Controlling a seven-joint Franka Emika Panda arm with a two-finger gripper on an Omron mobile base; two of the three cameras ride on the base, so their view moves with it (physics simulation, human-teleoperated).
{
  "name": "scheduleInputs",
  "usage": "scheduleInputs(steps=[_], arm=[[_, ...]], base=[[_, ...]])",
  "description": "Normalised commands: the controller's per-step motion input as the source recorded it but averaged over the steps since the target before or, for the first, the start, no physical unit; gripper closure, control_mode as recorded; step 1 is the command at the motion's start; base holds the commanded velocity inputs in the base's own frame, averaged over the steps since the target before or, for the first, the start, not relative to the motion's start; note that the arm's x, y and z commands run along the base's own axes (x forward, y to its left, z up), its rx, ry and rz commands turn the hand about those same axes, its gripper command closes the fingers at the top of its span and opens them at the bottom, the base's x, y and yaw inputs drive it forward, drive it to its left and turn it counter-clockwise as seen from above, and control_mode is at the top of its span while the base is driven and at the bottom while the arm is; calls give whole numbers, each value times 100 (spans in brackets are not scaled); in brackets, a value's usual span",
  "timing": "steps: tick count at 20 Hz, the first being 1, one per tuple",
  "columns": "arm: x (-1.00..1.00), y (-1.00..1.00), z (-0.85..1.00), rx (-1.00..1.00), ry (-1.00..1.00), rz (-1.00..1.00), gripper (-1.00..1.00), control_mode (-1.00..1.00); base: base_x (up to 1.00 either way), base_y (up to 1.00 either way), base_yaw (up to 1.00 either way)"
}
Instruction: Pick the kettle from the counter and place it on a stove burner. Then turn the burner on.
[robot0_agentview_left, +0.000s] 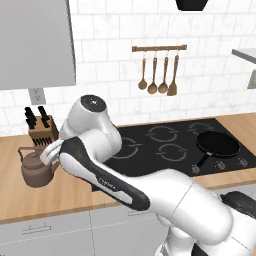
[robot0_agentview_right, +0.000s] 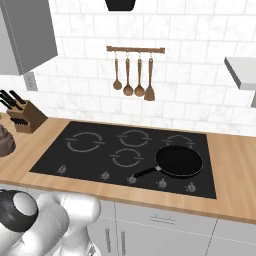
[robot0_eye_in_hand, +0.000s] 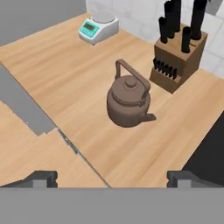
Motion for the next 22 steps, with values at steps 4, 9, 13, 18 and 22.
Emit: scheduleInputs(steps=[4,9,13,18,22], arm=[[71,56,-67,-36,32,0,-100,-100],[39,39,-30,-24,15,0,-100,-100],[26,13,-19,-3,0,2,-100,-100],[37,12,-27,-5,-1,1,-100,-100],[51,8,-28,-11,0,0,-100,-100]], base=[[0,0,0],[0,0,0],[0,0,0],[0,0,0],[0,0,0]])
